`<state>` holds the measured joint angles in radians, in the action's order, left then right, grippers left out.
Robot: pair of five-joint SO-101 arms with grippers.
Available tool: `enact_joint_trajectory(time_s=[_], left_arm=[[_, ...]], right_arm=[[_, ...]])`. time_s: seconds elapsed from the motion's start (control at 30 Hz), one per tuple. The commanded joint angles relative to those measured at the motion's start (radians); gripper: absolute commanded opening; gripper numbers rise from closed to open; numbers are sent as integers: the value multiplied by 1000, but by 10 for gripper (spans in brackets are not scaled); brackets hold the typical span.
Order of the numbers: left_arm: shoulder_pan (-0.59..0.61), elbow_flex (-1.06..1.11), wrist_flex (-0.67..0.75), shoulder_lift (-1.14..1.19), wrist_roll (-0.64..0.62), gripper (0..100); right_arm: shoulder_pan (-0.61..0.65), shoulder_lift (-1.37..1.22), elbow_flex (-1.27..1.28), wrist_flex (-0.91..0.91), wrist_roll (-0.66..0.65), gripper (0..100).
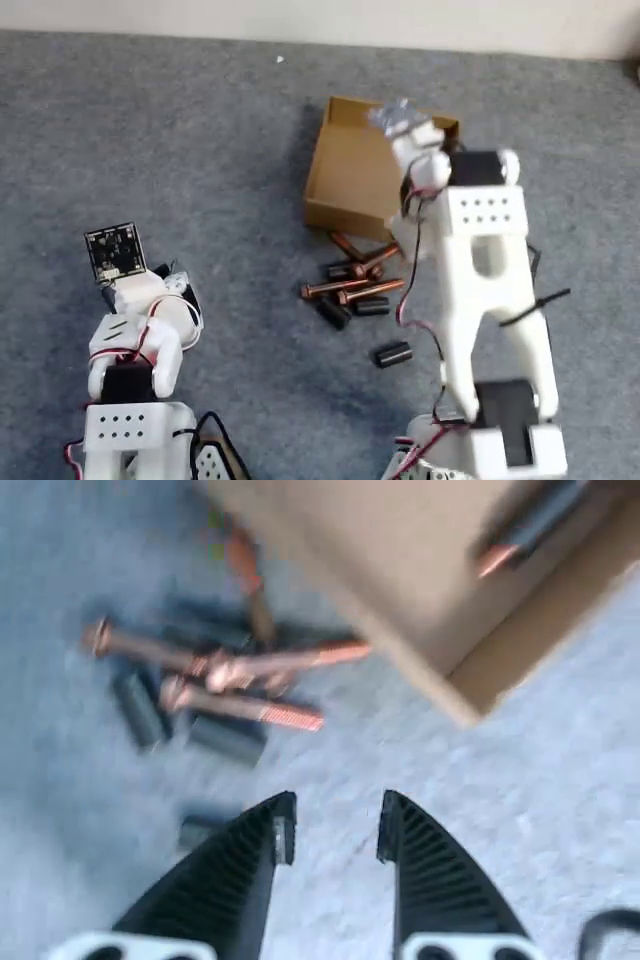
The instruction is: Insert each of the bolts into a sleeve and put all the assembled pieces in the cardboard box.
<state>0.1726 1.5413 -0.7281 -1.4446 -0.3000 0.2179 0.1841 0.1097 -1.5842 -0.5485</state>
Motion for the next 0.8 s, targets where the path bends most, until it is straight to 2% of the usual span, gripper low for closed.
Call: enact_joint_trajectory(time_s=[0.0,0.2,0.33,0.47,0.77], left_arm=[[13,-5,26,-12,3,70],[13,4,29,-12,3,70],[8,8,29,-12,52,70],[8,10,29,-12,78,70],[8,10,29,-12,78,70]], right_arm=[[50,176,225,67,-66,127],[136,372,607,268,-198,129],[176,369,759,401,-227,137],[191,298,776,495,-227,200],[239,137,774,684,-229,202]])
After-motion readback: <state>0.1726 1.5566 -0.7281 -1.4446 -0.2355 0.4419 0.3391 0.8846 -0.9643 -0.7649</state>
